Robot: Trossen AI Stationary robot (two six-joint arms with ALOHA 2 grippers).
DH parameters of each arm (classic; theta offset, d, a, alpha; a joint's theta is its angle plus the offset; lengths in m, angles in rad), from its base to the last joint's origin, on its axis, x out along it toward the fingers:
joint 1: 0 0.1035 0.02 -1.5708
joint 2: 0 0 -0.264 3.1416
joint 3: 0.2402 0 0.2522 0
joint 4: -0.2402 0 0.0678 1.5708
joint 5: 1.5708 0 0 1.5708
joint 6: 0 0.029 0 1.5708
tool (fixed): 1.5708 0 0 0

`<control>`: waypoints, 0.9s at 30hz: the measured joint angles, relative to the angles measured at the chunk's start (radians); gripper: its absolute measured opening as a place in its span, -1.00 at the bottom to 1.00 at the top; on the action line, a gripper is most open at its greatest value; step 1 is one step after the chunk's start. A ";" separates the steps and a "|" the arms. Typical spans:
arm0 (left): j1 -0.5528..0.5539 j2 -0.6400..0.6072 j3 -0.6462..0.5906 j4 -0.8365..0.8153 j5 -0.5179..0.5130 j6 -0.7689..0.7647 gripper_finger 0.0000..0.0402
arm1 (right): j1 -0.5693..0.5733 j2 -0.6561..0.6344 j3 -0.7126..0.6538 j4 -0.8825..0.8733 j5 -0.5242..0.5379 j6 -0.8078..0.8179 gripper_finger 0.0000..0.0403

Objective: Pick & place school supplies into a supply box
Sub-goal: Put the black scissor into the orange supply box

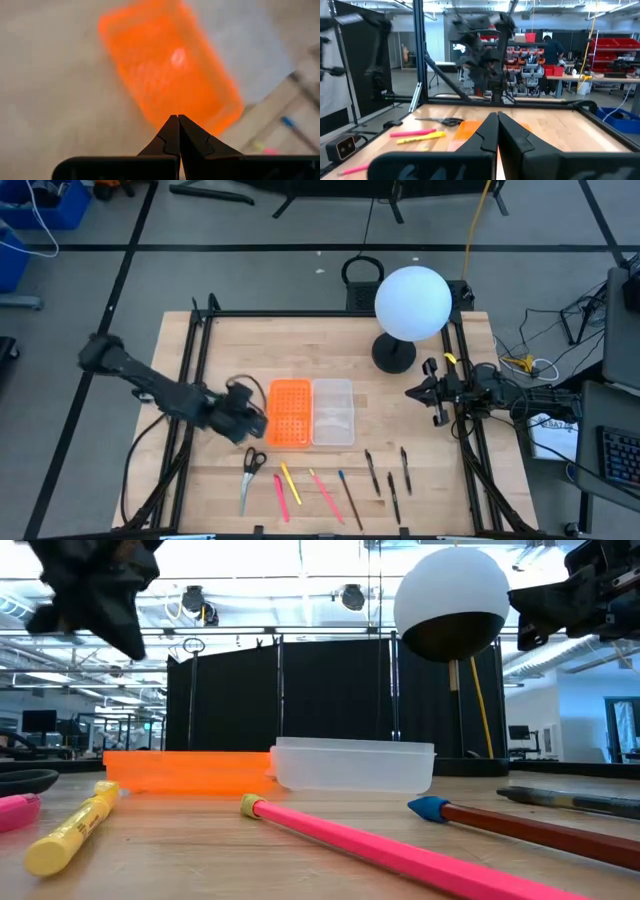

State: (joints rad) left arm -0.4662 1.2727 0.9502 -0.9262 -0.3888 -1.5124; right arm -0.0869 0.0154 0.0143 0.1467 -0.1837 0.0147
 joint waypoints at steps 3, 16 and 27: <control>-0.033 0.185 0.188 -0.201 0.108 -0.108 -0.97 | 0.000 0.000 0.000 -0.010 0.000 0.013 -1.00; -0.113 0.466 0.479 -0.501 0.228 -0.238 -0.31 | 0.000 0.000 0.000 -0.058 -0.004 0.031 -1.00; -0.168 0.464 0.285 -0.244 0.311 -0.489 0.38 | 0.000 0.001 0.000 -0.077 -0.003 0.053 -1.00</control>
State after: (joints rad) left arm -0.6346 1.7367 1.2357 -1.1704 -0.0780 -2.0018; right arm -0.0870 0.0164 0.0143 0.0696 -0.1868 0.0673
